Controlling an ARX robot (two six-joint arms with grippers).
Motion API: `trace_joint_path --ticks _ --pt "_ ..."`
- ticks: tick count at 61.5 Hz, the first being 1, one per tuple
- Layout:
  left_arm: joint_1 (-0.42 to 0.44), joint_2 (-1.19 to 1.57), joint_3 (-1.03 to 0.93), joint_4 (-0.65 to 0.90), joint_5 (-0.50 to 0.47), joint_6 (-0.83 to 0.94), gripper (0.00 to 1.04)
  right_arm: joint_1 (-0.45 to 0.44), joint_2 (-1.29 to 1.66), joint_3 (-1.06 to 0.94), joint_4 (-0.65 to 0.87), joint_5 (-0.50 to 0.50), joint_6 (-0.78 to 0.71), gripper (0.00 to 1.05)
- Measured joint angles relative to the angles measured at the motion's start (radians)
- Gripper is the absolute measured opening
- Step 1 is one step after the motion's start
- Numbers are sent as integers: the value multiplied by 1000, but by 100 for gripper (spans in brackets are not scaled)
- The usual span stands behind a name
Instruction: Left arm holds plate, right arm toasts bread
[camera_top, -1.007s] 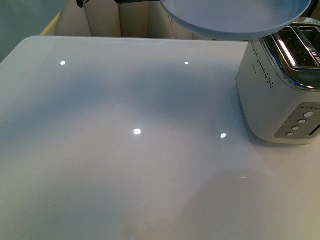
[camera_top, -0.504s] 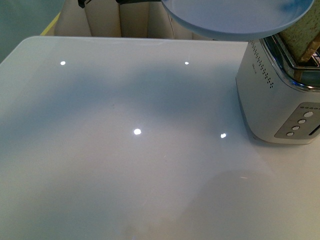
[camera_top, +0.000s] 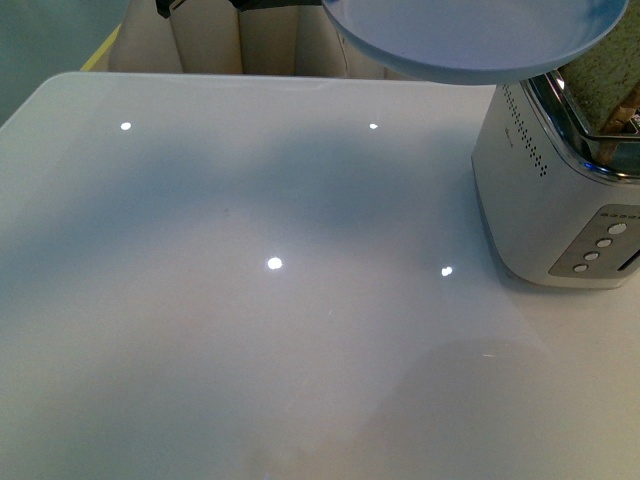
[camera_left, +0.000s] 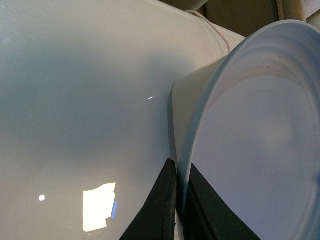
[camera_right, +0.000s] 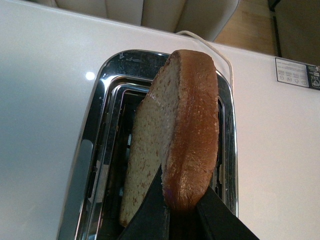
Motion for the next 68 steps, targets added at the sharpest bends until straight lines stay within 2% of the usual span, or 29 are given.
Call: trace_joint_path --ticks 10,13,18,20,35,41,44,68 --pt "0 0 0 0 0 0 3 0 21 0 0 -18 1 4" --pt "0 0 0 0 0 0 3 1 26 -1 0 -22 2 9" --pt "0 0 0 0 0 0 3 2 29 -9 6 -24 4 22" --pt "0 0 0 0 0 0 3 2 29 -15 14 -26 5 31" --pt "0 0 -1 0 0 0 3 -7 5 -43 48 -54 50 66" --pt "0 0 -4 0 0 0 3 -29 -65 -68 61 -101 100 90" --pt "0 0 -6 0 0 0 3 -42 -105 -75 67 -122 124 97" --pt "-1 0 -7 0 0 0 3 -127 -350 -168 97 -228 218 96"
